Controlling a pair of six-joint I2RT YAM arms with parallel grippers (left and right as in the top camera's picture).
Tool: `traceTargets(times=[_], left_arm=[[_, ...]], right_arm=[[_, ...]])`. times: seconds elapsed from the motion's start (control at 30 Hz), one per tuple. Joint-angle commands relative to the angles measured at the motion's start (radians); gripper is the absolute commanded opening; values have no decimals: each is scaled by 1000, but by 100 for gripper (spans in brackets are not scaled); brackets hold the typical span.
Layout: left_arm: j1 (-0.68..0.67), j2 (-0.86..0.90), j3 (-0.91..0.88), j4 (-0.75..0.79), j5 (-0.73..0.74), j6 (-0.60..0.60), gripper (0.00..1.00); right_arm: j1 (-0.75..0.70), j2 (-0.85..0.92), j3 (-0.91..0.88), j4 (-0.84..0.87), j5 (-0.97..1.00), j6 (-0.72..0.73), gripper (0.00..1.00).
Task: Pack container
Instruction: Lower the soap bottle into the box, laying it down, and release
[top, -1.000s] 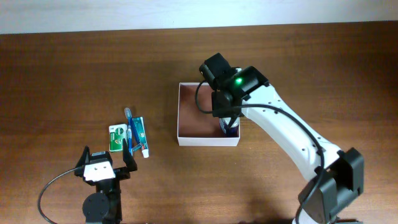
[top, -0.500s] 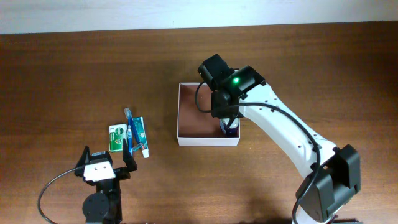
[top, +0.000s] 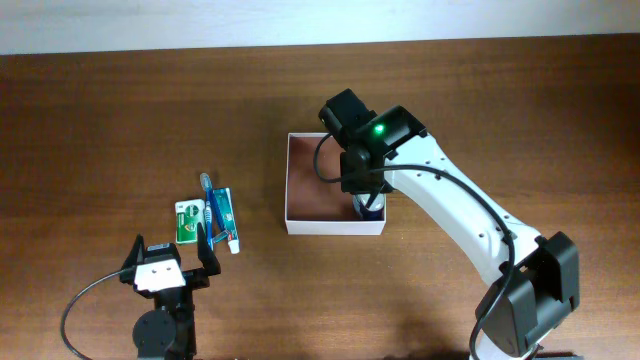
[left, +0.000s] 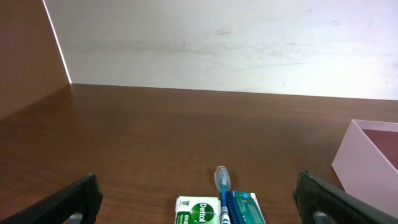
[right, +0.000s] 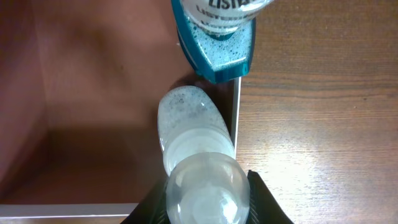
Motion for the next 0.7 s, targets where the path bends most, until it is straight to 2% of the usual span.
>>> traceTargets(times=[0.0, 0.67], left_arm=[[6, -10, 0, -7, 7, 19, 100], [6, -10, 0, -7, 7, 19, 100]], right_arm=[[10, -2, 26, 2, -11, 8, 15], [9, -2, 26, -49, -15, 27, 15]])
